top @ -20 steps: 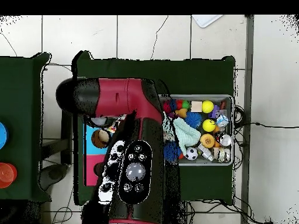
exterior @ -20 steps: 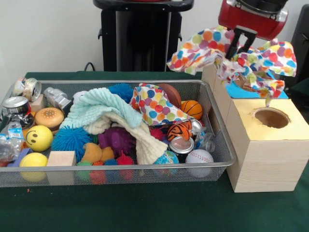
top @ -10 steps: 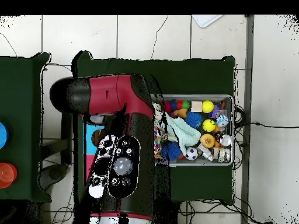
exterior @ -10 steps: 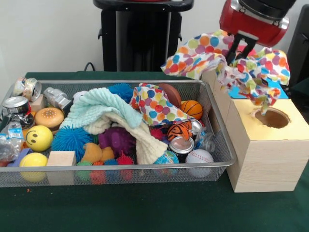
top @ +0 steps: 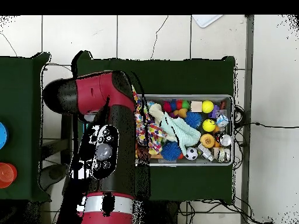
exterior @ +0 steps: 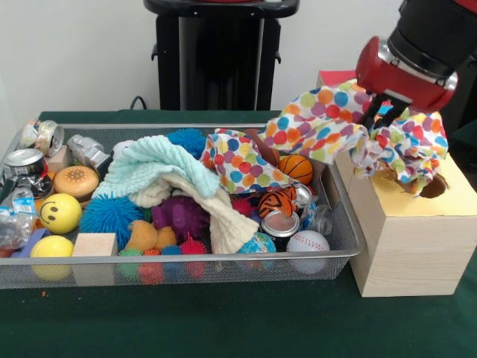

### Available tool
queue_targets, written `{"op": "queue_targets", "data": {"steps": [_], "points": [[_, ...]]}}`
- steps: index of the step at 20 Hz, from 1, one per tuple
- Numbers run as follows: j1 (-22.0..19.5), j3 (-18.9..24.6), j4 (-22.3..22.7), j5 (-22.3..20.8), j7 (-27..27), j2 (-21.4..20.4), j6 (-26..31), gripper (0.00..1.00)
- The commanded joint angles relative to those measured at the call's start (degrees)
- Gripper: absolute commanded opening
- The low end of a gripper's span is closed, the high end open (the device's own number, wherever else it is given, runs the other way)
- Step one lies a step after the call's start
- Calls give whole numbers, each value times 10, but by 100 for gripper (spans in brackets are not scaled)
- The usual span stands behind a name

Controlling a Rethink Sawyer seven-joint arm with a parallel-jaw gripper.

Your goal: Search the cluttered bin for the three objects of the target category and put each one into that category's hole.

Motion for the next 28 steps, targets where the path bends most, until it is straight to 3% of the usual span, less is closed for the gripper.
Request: {"op": "queue_targets", "data": {"steps": [1, 15, 22, 28], "points": [[10, -11, -26, -38, 100, 56, -8, 0], [34, -63, -56, -36, 125, 69, -27, 0], [45, -92, -95, -37, 115, 69, -8, 0], [52, -115, -124, -31, 139, 81, -22, 0]]}}
